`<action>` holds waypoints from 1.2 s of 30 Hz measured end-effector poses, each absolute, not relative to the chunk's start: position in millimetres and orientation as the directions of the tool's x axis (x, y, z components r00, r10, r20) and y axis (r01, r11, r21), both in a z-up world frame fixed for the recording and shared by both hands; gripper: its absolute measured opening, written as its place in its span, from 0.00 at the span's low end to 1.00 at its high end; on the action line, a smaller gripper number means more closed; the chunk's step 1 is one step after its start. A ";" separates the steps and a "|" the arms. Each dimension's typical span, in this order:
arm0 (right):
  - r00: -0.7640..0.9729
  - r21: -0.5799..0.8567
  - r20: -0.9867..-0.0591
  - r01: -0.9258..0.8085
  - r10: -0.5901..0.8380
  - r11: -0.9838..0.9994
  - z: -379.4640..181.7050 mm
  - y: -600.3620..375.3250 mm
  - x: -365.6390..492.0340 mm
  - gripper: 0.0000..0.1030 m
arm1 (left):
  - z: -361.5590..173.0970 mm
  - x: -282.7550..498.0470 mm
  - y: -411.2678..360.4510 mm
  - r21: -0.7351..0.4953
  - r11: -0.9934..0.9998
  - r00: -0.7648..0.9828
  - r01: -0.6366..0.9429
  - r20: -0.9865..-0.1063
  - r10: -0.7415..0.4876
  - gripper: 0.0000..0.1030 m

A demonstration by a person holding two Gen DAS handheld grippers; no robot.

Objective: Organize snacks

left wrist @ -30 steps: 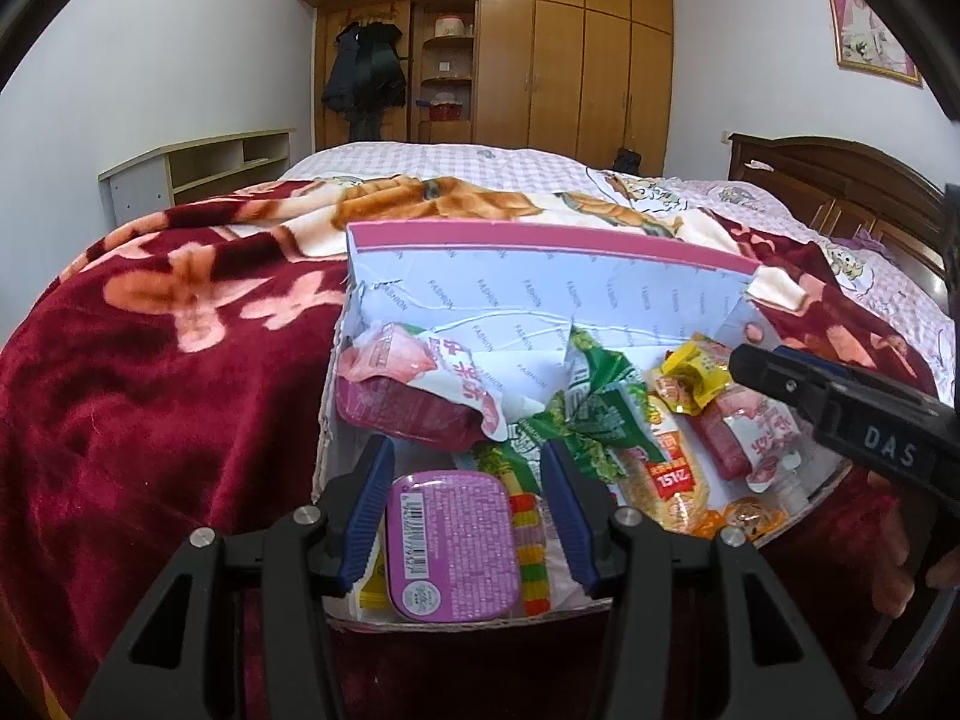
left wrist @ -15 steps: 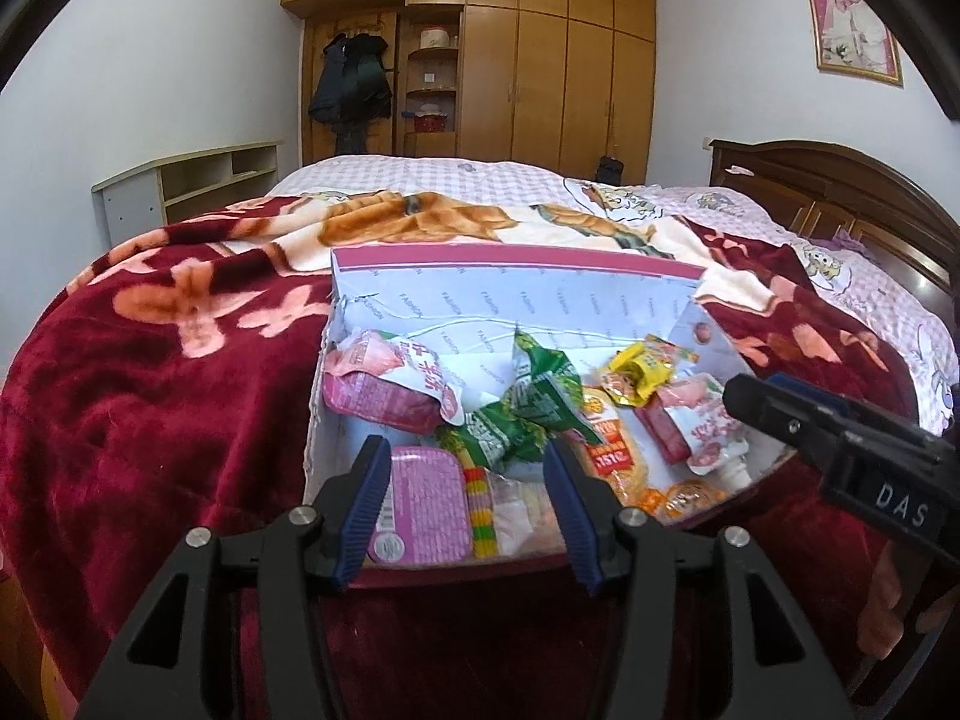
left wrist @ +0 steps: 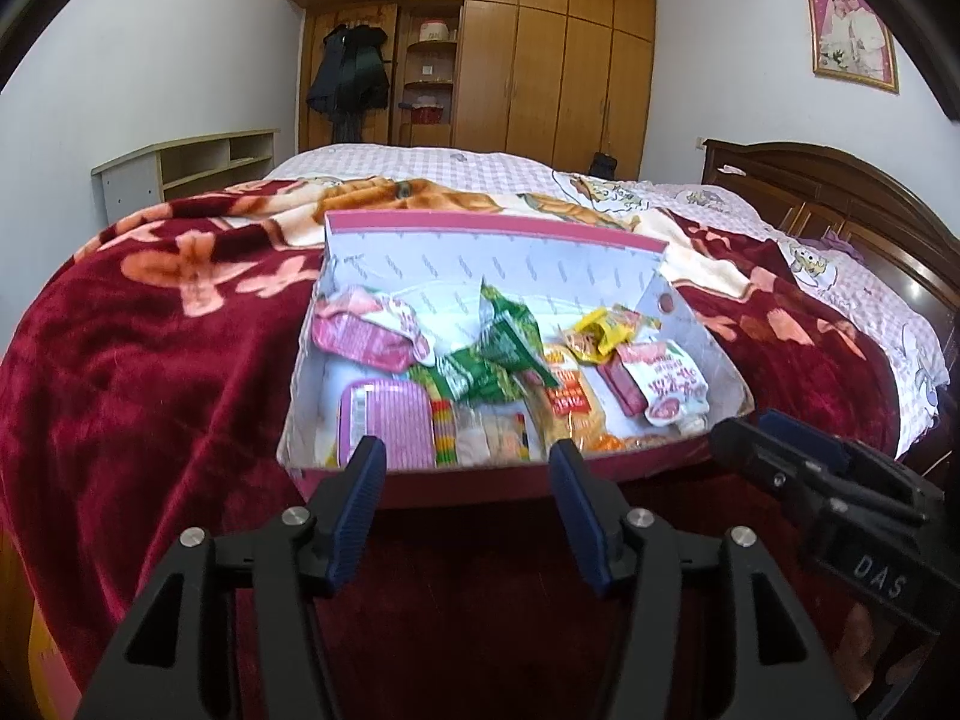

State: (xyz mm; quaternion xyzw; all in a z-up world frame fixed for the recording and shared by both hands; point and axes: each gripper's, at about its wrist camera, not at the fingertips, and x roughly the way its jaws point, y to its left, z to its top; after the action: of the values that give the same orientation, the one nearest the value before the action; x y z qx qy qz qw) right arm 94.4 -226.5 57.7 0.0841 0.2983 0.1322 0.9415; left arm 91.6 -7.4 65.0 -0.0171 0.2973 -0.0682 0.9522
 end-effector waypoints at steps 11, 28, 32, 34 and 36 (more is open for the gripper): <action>0.772 0.236 -0.572 -0.169 0.277 0.957 39.4 -225.8 80.7 0.56 | 45.0 88.2 -14.8 -0.064 0.992 0.785 0.109 -0.607 -0.125 0.59; 0.755 0.246 -0.594 -0.156 0.276 0.957 28.3 -222.9 78.9 0.57 | 31.7 91.3 -14.9 -0.057 0.994 0.762 0.093 -0.638 -0.108 0.59; 0.753 0.250 -0.596 -0.157 0.280 0.955 27.6 -222.6 78.5 0.57 | 31.6 91.2 -14.9 -0.058 0.994 0.762 0.091 -0.638 -0.107 0.59; 0.752 0.251 -0.596 -0.158 0.281 0.955 27.4 -222.2 78.5 0.57 | 31.2 91.0 -14.6 -0.058 0.994 0.762 0.088 -0.639 -0.105 0.58; 0.751 0.253 -0.597 -0.159 0.283 0.954 27.1 -222.0 78.6 0.57 | 30.9 90.8 -14.5 -0.058 0.994 0.762 0.087 -0.640 -0.104 0.59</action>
State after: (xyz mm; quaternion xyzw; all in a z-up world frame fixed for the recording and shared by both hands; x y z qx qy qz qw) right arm 78.6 -222.0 27.1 0.0933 0.3324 0.1187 0.9310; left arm 90.8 -14.5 30.9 -0.0123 0.3415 -0.0510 0.9384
